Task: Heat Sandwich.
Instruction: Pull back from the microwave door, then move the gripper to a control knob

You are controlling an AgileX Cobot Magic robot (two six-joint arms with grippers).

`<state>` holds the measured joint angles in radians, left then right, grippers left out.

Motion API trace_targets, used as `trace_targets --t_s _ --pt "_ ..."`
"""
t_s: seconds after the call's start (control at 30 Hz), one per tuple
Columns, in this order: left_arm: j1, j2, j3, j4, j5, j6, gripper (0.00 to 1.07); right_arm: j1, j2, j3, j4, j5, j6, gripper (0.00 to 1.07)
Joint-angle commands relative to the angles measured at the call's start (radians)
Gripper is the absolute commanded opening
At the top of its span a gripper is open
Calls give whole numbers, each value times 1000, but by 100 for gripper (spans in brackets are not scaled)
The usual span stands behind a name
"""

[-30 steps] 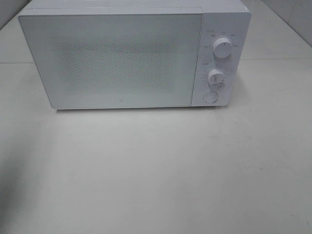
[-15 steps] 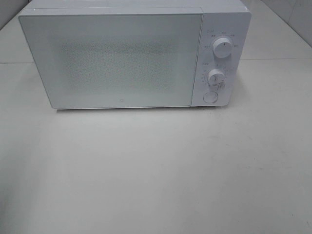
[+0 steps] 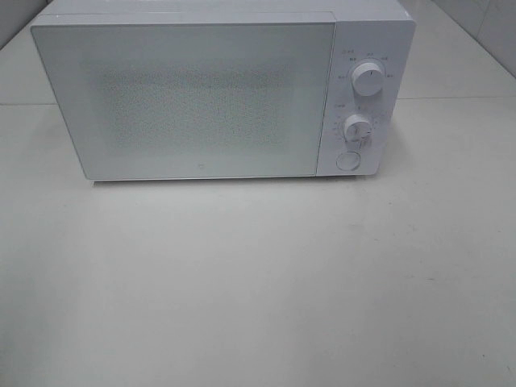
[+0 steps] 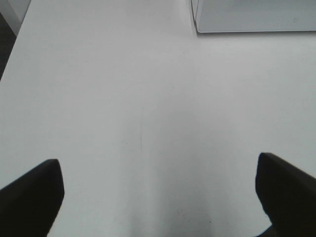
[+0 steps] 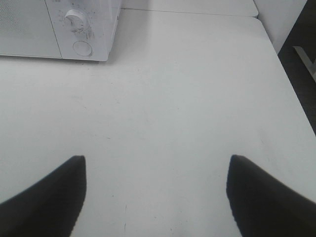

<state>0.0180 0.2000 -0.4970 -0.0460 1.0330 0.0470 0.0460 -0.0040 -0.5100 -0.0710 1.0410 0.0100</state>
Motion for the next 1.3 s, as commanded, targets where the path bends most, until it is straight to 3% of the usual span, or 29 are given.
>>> trace_targets --t_s 0.03,0.33,1.3 --pt "4 -81 4 -3 -4 -2 102 -4 -26 4 -2 -7 12 76" --pt "52 -233 2 0 -1 -2 102 -4 -26 4 -2 -7 12 76" --pt "48 -230 4 -6 -4 -1 102 -4 -26 4 -2 -7 12 76"
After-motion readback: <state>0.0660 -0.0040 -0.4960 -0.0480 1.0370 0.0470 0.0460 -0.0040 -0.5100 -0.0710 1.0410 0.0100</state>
